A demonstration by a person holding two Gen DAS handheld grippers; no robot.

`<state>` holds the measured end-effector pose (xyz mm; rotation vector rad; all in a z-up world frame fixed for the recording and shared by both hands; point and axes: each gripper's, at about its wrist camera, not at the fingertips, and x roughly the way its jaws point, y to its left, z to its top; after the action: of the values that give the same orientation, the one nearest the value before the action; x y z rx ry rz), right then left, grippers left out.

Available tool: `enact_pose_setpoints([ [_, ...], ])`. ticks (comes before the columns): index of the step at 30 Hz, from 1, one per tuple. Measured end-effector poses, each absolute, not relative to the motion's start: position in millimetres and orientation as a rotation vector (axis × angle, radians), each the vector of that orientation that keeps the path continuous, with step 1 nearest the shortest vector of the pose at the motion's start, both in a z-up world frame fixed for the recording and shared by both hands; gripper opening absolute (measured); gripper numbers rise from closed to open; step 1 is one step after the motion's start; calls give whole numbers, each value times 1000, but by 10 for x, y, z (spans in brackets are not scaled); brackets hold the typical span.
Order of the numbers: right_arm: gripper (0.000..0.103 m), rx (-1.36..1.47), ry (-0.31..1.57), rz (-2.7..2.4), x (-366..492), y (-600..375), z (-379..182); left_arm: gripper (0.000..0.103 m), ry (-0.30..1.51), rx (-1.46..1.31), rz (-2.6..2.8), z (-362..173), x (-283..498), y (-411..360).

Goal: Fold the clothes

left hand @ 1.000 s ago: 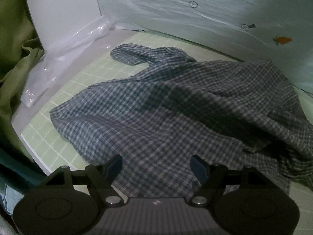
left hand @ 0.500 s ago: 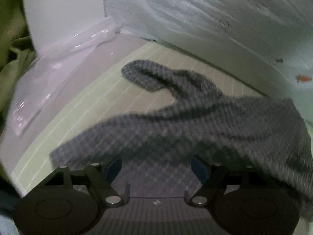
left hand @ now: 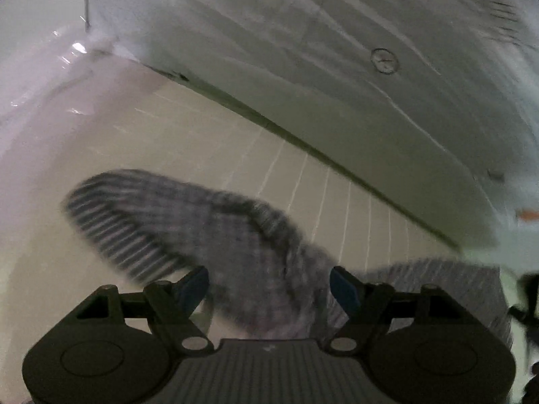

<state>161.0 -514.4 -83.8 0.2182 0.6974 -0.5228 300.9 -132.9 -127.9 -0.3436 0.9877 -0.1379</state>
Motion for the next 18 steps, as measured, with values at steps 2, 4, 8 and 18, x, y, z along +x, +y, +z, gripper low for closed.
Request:
enact_pose_setpoints([
  [2,95,205,738,-488,1870,-5168,-918,80,1017,-382,-142,-1382,3184,-1397],
  [4,95,211,779,-459,2030,-5203,-1013,79,1047,-408,-132,-1489,3306,-1469],
  [8,56,264,838,-385,2139,-5300,-1134,9,1072,-450,-130,-1651,3414,-1585],
  [18,3,264,525,-335,1074,-5221,-291,1,840,-458,-197,-864,2365,-1289],
])
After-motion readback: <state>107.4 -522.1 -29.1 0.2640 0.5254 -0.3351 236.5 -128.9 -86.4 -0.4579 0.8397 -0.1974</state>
